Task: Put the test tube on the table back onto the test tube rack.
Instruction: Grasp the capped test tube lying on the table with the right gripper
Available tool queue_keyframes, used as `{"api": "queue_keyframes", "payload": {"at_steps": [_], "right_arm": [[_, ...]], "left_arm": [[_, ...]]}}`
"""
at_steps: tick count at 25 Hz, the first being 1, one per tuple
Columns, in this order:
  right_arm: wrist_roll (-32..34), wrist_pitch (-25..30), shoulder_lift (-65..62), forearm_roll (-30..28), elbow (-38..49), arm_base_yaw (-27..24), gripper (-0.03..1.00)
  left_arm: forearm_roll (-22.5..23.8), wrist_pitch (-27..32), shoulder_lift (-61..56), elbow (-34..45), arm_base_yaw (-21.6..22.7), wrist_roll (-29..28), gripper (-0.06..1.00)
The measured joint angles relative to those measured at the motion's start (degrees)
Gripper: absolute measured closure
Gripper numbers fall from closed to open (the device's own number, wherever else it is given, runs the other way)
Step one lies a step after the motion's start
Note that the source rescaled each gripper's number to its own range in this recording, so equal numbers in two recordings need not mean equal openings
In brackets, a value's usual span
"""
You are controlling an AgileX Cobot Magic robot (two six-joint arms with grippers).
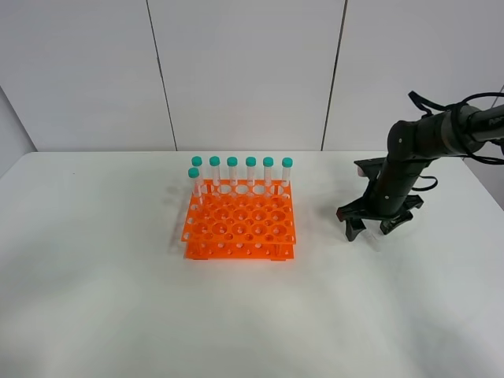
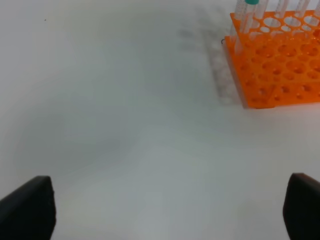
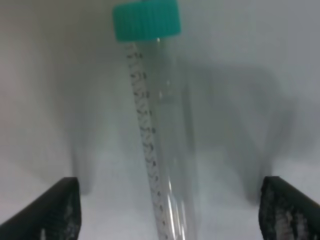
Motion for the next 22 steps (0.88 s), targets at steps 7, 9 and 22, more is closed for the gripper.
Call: {"api": "queue_keyframes", "payload": {"at_steps": [7, 9, 22], "right_arm": [[-0.8, 0.8, 0.4, -0.3, 0.0, 0.0, 0.59], [-1.0, 1.2, 0.4, -0.6, 0.0, 0.0, 0.85], [-6.0, 9.2, -15.9, 0.9, 0.0, 0.0, 0.94]], "left_arm": [[0.0, 0.0, 0.0, 0.0, 0.0, 0.0, -0.06], [0.0, 0.0, 0.0, 0.0, 0.0, 0.0, -0.06], [0.0, 0.0, 0.0, 0.0, 0.0, 0.0, -0.06]]}}
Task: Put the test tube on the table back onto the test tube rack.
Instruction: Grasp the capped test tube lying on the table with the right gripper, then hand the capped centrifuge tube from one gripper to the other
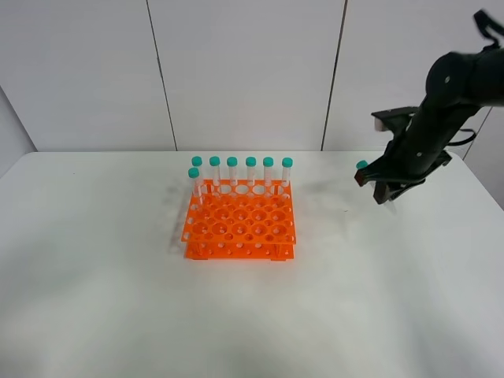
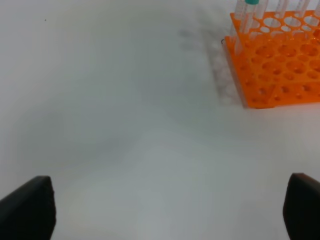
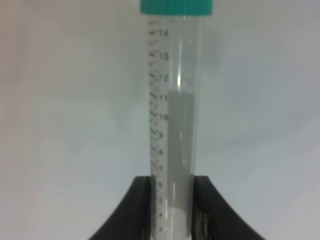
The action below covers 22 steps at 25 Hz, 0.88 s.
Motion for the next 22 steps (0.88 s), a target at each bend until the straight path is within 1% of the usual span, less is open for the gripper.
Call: {"api": "queue_keyframes", "payload": {"at_steps": [1, 4, 5, 7, 9, 13, 15, 16, 17, 18, 22], "right_arm": [[-0.6, 1.6, -2.4, 0.5, 0.0, 0.0, 0.94], [-1.6, 4.0, -9.2, 1.5, 0.3, 0.0, 0.94], [-2.5, 5.5, -13.7, 2.3, 1.4, 0.0, 0.94], [-3.8, 7.1, -17.2, 4.4, 3.5, 0.0, 0.94], [-6.4, 7.4, -20.4, 8.0, 6.1, 0.0, 0.94], [-14.8, 8.3, -22.9, 16.6, 10.6, 0.4, 0.94], [-18.1, 8.2, -22.9, 17.8, 11.8, 2.5, 0.94], [-18.1, 8.2, -22.9, 17.8, 11.8, 2.5, 0.94], [-21.0, 8.2, -22.9, 17.9, 12.4, 6.1, 0.94], [-22.2, 7.8, -22.9, 18.0, 12.5, 8.8, 0.94], [-23.7, 3.8, -22.9, 18.1, 12.6, 15.4, 0.94]], "left_arm": [[0.0, 0.0, 0.0, 0.0, 0.0, 0.0, -0.06], [0.0, 0.0, 0.0, 0.0, 0.0, 0.0, -0.06], [0.0, 0.0, 0.0, 0.0, 0.0, 0.0, -0.06], [0.0, 0.0, 0.0, 0.0, 0.0, 0.0, -0.06], [0.0, 0.0, 0.0, 0.0, 0.0, 0.0, -0.06], [0.0, 0.0, 0.0, 0.0, 0.0, 0.0, -0.06], [0.0, 0.0, 0.0, 0.0, 0.0, 0.0, -0.06], [0.0, 0.0, 0.0, 0.0, 0.0, 0.0, -0.06], [0.0, 0.0, 0.0, 0.0, 0.0, 0.0, -0.06], [0.0, 0.0, 0.0, 0.0, 0.0, 0.0, -0.06], [0.0, 0.0, 0.0, 0.0, 0.0, 0.0, -0.06]]}}
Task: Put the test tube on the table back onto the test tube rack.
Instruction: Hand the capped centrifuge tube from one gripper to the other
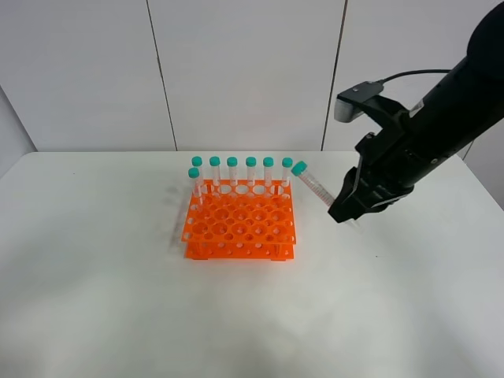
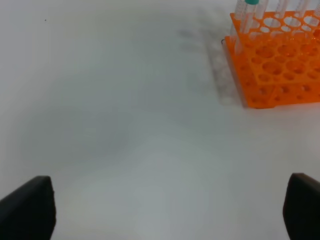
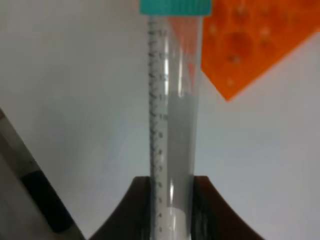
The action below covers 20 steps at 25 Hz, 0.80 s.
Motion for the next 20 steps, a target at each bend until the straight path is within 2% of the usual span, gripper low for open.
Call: {"api": "queue_keyframes", "payload": {"at_steps": [4, 9, 15, 17, 20], "right_arm": [[-3.0, -3.4, 0.0, 0.3, 0.0, 4.6, 0.94], [-9.4, -6.4, 0.0, 2.5, 0.0, 7.9, 0.94], [-11.8, -8.5, 0.0, 4.9, 0.0, 8.9, 0.94], [-11.8, -9.4, 0.0, 6.7, 0.0, 8.9, 0.94], [-11.8, -10.6, 0.0, 9.6, 0.0, 8.9, 0.94]], "left_arm": [[0.0, -1.6, 0.4, -0.9, 0.0, -0.7, -0.06], [-2.4, -9.2, 11.0, -6.7, 0.0, -2.6, -0.06], [-11.8, -17.5, 29.6, -13.4, 0.0, -1.7, -0.06], [-16.5, -20.5, 35.5, -14.0, 0.0, 1.0, -0.06], [-26.5, -24.6, 44.5, -14.0, 0.0, 8.4, -0.06]]}}
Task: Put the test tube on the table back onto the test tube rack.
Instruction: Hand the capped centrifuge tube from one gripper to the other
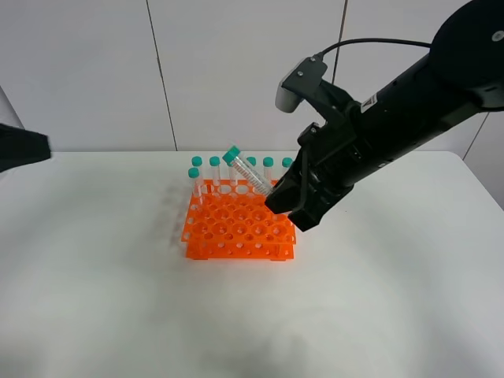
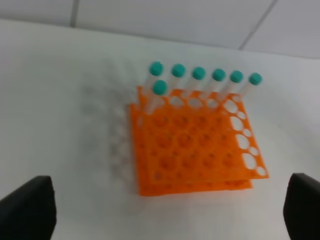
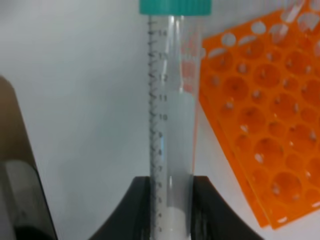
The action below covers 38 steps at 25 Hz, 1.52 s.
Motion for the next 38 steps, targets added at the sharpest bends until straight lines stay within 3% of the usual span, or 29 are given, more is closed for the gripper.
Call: {"api": "queue_keyframes", "payload": {"at_steps": [4, 10, 13, 15, 20, 38], "right_arm": [[0.0, -1.2, 0.0, 1.2, 0.0, 0.0, 0.94], [0.0, -2.0, 0.0, 1.4, 0.0, 0.0, 0.94], [0.0, -2.7, 0.0, 1.4, 0.0, 0.0, 0.94], [0.1, -3.1, 0.0, 1.4, 0.0, 0.0, 0.94], [0.6, -4.6, 0.0, 1.0, 0.0, 0.0, 0.94], [1.3, -6.0, 0.0, 0.1, 0.0, 0.0, 0.94]], "left_arm": [[-19.4, -3.1, 11.4, 0.0, 0.0, 14.4, -0.06], [-50.5, -1.5, 24.8, -0.3, -0.2, 37.4, -0.06], [-60.4, 0.1, 29.5, -1.8, -2.6, 44.3, -0.06], [-64.4, 0.6, 31.7, -2.6, -4.9, 46.8, -0.06], [-68.8, 1.0, 34.8, -2.9, -9.7, 50.6, -0.06], [-69.1, 0.3, 41.5, -9.8, -16.6, 52.0, -0.06]]}}
